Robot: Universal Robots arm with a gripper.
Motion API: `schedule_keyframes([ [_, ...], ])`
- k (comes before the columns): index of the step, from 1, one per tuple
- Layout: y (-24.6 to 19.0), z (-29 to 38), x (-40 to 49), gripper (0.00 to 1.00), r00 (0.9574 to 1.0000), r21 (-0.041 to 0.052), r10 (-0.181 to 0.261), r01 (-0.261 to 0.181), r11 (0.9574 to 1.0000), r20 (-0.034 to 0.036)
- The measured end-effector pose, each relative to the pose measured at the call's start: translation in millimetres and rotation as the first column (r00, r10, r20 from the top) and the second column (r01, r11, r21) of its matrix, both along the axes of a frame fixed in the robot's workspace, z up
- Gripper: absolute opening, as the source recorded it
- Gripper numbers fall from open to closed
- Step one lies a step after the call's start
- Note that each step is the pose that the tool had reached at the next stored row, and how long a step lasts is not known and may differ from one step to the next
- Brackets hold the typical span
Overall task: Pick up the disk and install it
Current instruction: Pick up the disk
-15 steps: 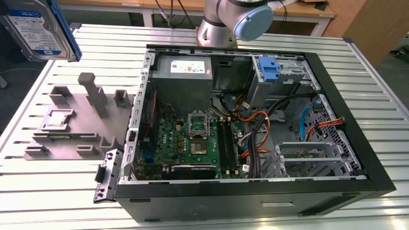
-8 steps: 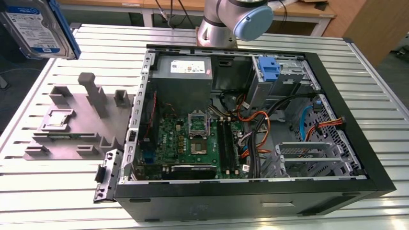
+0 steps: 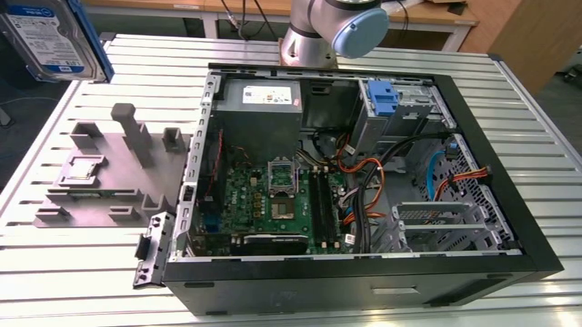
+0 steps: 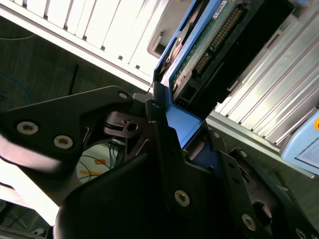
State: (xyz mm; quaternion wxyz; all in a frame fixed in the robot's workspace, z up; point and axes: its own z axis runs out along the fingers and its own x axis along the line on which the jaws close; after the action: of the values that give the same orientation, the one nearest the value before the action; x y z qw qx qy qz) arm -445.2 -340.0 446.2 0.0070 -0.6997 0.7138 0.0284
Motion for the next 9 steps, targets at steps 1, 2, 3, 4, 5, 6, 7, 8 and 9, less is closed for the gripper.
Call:
schedule_keyframes([
  [1, 0.0, 0.2, 0.0, 0.37, 1.0, 0.0, 0.0, 0.0, 1.0, -0.0001],
  [2, 0.0, 0.5, 0.0, 0.37, 1.0, 0.0, 0.0, 0.0, 1.0, 0.0],
  [3, 0.0, 1.0, 0.0, 0.37, 1.0, 0.0, 0.0, 0.0, 1.0, 0.0],
  [4, 0.0, 1.7, 0.0, 0.37, 1.0, 0.0, 0.0, 0.0, 1.0, 0.0],
  [5, 0.0, 2.6, 0.0, 0.37, 1.0, 0.0, 0.0, 0.0, 1.0, 0.0],
  [6, 0.0, 3.4, 0.0, 0.37, 1.0, 0.0, 0.0, 0.0, 1.0, 0.0001],
  [7, 0.0, 4.2, 0.0, 0.37, 1.0, 0.0, 0.0, 0.0, 1.0, 0.0001],
  [8, 0.0, 5.0, 0.0, 0.37, 1.0, 0.0, 0.0, 0.0, 1.0, 0.0001],
  [9, 0.0, 5.9, 0.0, 0.37, 1.0, 0.0, 0.0, 0.0, 1.0, 0.0001],
])
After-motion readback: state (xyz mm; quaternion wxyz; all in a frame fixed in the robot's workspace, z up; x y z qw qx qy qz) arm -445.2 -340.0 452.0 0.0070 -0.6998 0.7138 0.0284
